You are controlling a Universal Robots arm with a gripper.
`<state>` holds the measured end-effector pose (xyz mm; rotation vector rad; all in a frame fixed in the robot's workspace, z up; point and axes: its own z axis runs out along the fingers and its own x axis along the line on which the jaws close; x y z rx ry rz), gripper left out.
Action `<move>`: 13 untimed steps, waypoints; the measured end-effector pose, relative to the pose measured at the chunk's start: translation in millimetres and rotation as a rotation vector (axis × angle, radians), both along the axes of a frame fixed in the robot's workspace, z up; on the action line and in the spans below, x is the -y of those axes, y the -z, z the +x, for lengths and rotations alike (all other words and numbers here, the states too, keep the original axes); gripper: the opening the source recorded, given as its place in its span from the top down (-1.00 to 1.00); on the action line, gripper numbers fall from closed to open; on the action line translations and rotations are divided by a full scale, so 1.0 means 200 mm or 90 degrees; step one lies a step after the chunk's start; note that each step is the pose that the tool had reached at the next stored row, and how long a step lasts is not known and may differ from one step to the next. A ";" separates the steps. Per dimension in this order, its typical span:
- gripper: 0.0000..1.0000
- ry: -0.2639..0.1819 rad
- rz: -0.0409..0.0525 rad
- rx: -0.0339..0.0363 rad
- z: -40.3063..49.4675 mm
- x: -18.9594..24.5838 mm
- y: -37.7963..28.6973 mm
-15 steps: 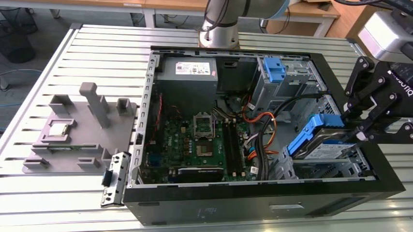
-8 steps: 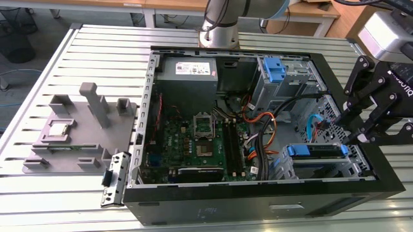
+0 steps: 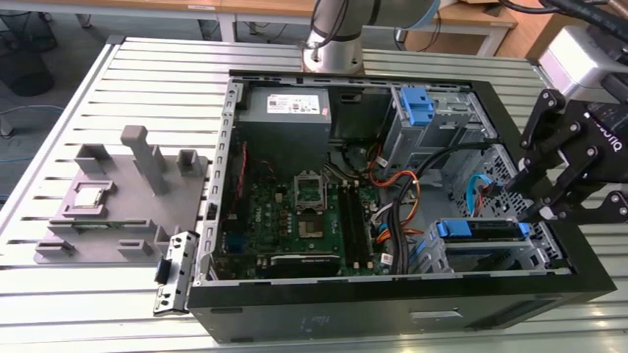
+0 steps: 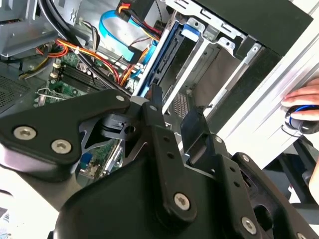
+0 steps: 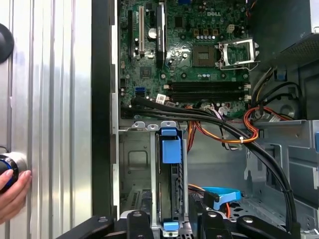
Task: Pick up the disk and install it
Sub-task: 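Insert the disk into the insertion slot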
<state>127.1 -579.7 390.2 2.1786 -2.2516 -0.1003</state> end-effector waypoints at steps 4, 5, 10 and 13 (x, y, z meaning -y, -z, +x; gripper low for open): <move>0.16 -0.005 0.0002 0.0021 -0.008 0.000 0.029; 0.16 -0.007 0.0003 0.0026 -0.011 0.000 0.036; 0.16 -0.016 0.0003 0.0072 -0.025 0.000 0.069; 0.16 -0.021 0.0003 0.0124 -0.031 0.000 0.087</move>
